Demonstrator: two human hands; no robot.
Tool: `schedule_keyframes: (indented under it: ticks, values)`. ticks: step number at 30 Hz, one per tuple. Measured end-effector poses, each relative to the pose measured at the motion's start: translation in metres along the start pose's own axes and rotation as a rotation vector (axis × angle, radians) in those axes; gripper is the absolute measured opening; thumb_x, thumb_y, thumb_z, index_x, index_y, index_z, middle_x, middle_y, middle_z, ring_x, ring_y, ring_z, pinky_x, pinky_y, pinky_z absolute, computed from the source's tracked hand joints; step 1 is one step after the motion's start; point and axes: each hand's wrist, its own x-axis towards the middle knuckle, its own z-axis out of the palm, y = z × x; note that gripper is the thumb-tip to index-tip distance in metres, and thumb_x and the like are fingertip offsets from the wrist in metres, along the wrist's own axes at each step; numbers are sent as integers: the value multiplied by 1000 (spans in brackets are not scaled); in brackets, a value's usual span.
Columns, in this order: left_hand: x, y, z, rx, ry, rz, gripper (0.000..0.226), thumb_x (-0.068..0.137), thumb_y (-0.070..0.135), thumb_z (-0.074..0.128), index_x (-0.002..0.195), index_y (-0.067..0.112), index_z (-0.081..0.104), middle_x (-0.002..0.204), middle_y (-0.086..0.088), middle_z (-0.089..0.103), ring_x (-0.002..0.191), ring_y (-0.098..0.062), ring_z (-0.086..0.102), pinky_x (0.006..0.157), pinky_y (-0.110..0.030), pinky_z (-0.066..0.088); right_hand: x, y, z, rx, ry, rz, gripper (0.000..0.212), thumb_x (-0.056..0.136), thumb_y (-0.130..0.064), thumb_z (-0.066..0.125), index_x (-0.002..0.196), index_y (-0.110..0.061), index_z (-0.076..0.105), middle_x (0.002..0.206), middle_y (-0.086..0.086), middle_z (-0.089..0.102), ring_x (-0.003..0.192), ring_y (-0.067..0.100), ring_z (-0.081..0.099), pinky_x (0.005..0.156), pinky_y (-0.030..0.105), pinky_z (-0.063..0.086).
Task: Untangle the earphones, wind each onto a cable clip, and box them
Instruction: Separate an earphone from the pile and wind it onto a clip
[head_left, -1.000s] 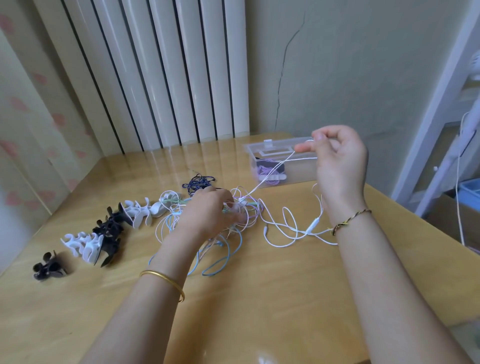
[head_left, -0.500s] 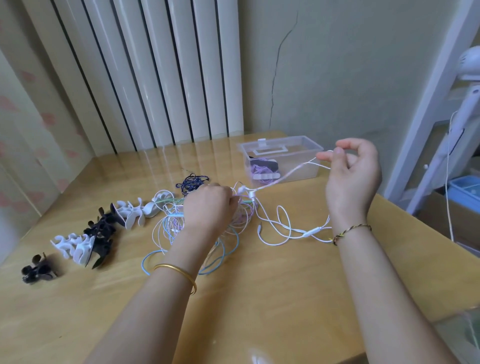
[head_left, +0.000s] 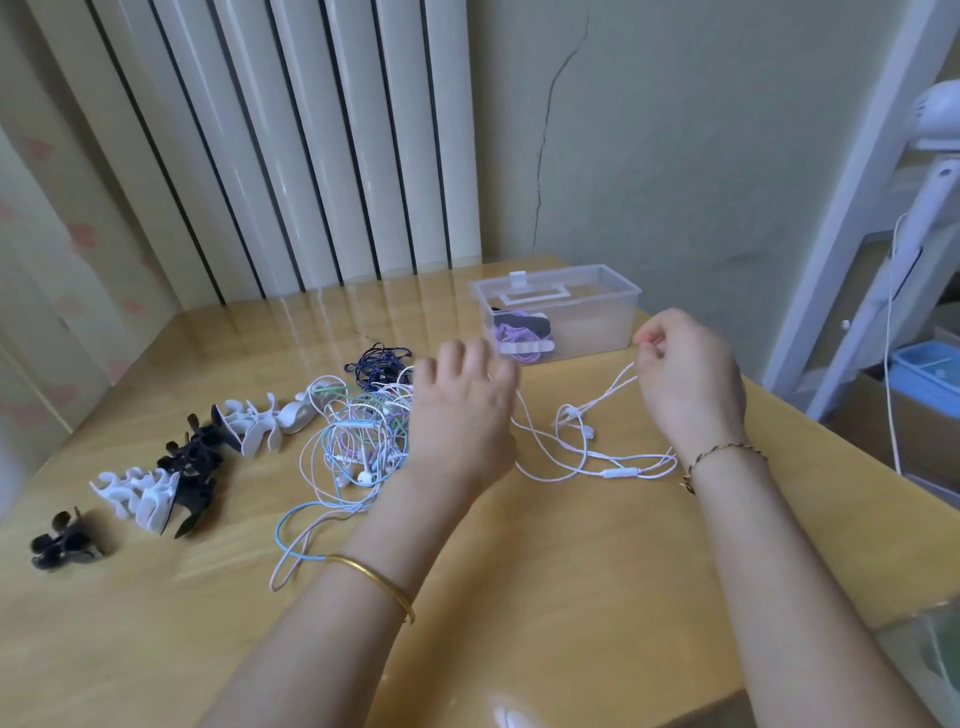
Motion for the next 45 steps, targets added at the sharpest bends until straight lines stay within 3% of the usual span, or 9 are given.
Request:
schedule_keyframes:
  ticks: [4,12,18,20,24,29,32,39,45]
  values:
    - [-3,9,10,-33,-174,282,27,87,21,57,113,28,60,122,1,45,118,-25,34,99,-35,27,1,9,5,-107,-26,52,28,91,-3,39,105,-15,61,113,10,59,96,33,55,69,30,37]
    - [-1,10,26,4,-258,321,21,95,16,43,112,19,57,119,-2,51,114,-25,39,92,-33,30,15,17,-24,-38,348,104,32,92,-1,37,112,-13,60,119,16,50,94,39,53,74,37,38]
    - [-1,13,-5,-447,-230,205,4,96,13,39,96,15,43,92,-5,64,86,-30,56,78,-31,33,7,26,-2,-347,-235,55,29,90,-7,45,105,-22,65,113,7,64,108,31,54,83,32,39]
    - [-1,9,-16,-628,-240,194,6,94,11,43,92,15,46,80,4,64,78,-25,55,70,-30,32,-1,18,3,-443,-241,-97,26,92,-13,47,104,-24,67,107,3,66,112,29,49,91,35,36]
    - [-3,0,-35,-978,-135,75,9,95,8,45,87,8,49,67,5,59,60,-8,56,61,-25,44,-22,-15,9,253,-321,-354,23,99,-17,44,100,-15,67,94,3,68,90,9,58,79,22,46]
    - [-9,-21,-42,-1127,14,-122,12,93,4,49,82,9,51,64,6,60,53,-9,55,58,-24,45,-35,-37,18,730,-583,-321,29,102,-19,39,93,6,50,57,1,44,46,11,41,51,36,44]
    - [-19,-37,-39,-1254,-64,-228,13,94,5,54,83,10,61,63,4,66,55,-8,58,63,-30,49,-34,-43,23,699,-533,-456,13,96,-10,51,84,-12,56,65,-13,48,59,0,42,59,16,37]
    - [-34,-49,-46,-1770,-438,-291,15,87,16,55,84,13,69,66,6,57,55,-5,50,61,-18,43,-37,-54,35,737,-425,-553,16,92,-10,57,78,-19,58,69,-11,59,65,0,51,65,16,40]
    - [-20,-40,-42,-2264,37,-669,15,94,13,52,95,20,66,81,9,72,72,-2,67,75,-25,41,-43,-48,38,603,-647,-451,21,96,-13,52,79,-18,63,54,-15,49,49,1,41,51,13,32]
